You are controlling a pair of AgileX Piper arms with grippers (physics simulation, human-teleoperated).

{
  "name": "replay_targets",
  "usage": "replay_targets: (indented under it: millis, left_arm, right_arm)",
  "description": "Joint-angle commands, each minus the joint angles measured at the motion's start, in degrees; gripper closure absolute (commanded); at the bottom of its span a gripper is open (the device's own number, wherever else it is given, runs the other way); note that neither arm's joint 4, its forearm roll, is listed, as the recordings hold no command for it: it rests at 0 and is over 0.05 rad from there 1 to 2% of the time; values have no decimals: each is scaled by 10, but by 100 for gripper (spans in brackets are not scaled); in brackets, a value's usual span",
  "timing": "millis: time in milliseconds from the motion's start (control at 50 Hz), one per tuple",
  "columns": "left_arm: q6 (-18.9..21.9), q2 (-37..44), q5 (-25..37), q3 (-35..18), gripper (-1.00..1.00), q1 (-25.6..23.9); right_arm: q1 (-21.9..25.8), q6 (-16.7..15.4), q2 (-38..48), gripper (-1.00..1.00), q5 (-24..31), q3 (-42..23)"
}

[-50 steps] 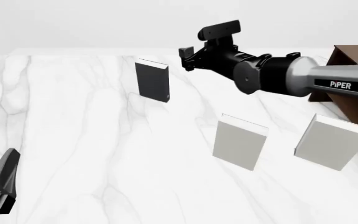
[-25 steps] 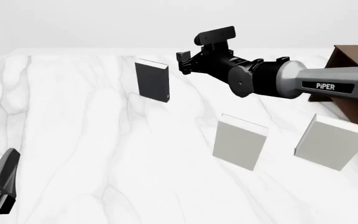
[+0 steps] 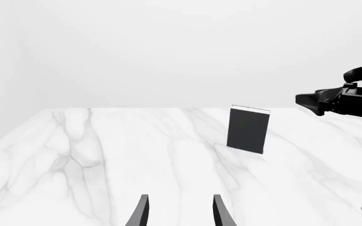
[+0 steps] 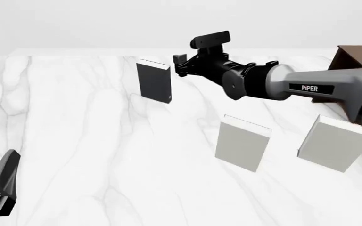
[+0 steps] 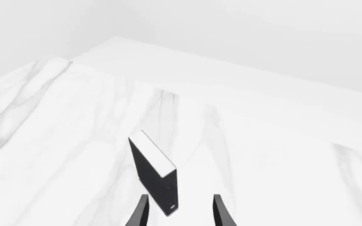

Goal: Pick up the book on the left and place it on top of the shelf.

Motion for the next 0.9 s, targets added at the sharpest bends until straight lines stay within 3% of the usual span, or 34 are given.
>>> replay_targets:
  millis: [20,900]
  left_arm:
    - [0,0,0,0,-100,0]
    - [0,0,0,0,-100,0]
  right_arm:
    - [4,4,23,-100,-2,-19]
    - [17,16,109,-100,-15,-84]
